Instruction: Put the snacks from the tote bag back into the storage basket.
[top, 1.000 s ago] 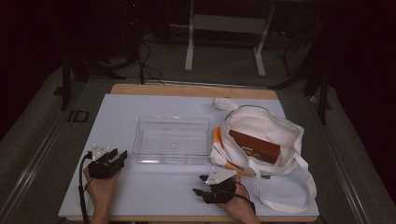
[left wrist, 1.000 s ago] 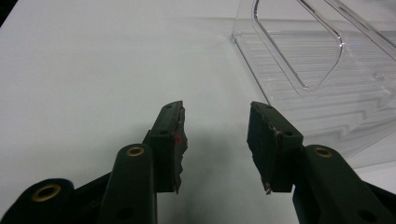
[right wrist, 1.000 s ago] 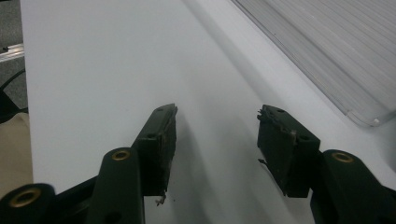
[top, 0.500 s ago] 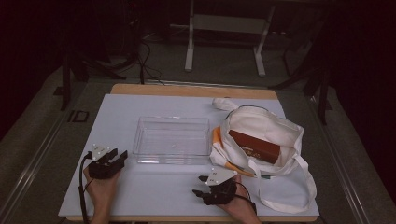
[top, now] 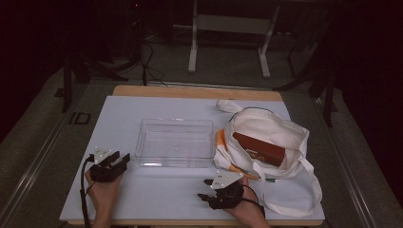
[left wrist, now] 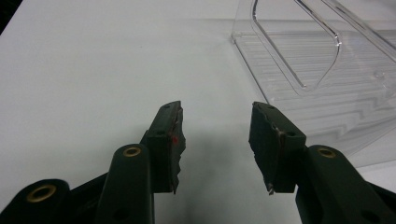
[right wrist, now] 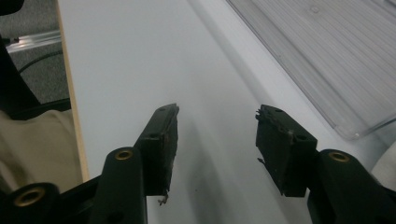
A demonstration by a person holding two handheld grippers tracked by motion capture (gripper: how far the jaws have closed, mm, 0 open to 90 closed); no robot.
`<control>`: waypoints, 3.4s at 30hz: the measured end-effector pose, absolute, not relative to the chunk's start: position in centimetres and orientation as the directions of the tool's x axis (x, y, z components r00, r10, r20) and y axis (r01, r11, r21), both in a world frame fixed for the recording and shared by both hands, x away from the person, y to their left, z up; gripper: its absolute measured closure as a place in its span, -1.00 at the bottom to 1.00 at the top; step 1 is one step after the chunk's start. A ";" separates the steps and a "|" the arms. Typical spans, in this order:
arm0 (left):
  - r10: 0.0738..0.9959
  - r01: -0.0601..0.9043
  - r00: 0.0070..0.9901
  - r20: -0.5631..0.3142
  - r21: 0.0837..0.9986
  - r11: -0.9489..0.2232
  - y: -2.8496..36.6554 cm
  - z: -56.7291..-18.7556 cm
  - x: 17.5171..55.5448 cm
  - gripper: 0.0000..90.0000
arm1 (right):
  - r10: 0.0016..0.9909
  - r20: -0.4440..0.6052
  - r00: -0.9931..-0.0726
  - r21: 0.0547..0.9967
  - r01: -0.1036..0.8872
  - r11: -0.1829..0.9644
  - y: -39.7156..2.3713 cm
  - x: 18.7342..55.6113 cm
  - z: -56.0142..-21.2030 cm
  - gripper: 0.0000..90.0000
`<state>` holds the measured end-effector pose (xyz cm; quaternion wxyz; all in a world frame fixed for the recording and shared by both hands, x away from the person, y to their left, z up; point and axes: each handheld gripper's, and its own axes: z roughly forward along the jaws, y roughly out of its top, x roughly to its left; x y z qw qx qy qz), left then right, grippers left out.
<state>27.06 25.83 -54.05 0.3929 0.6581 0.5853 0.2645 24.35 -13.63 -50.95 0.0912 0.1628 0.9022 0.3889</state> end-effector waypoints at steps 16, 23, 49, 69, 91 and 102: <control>0.979 0.555 0.175 -0.105 0.832 -0.010 25.8 -54.0 27.0 0.21 | 0.365 -0.110 -0.925 0.701 0.188 0.688 -14.2 24.5 -48.9 -0.06; 0.979 0.554 0.179 -0.101 0.832 -0.015 25.7 -54.0 26.9 0.22 | 0.354 -0.151 -0.923 0.675 0.166 0.719 -14.5 24.8 -48.1 -0.10; 0.979 0.548 0.180 -0.094 0.836 -0.021 25.6 -54.0 26.9 0.21 | 0.366 -0.210 -0.907 0.638 0.157 0.754 -16.3 26.3 -45.1 -0.10; 0.979 0.549 0.179 -0.096 0.836 -0.019 25.6 -54.0 26.9 0.20 | 0.392 -0.241 -0.888 0.623 0.168 0.764 -18.3 27.3 -43.6 -0.12; 0.979 0.551 0.179 -0.096 0.835 -0.019 25.7 -54.0 26.9 0.19 | 0.428 -0.284 -0.858 0.610 0.183 0.771 -20.2 28.2 -41.6 -0.26; 0.980 0.552 0.178 -0.095 0.834 -0.020 25.7 -54.0 27.0 0.18 | 0.448 -0.301 -0.842 0.602 0.197 0.774 -21.8 29.1 -40.4 -0.25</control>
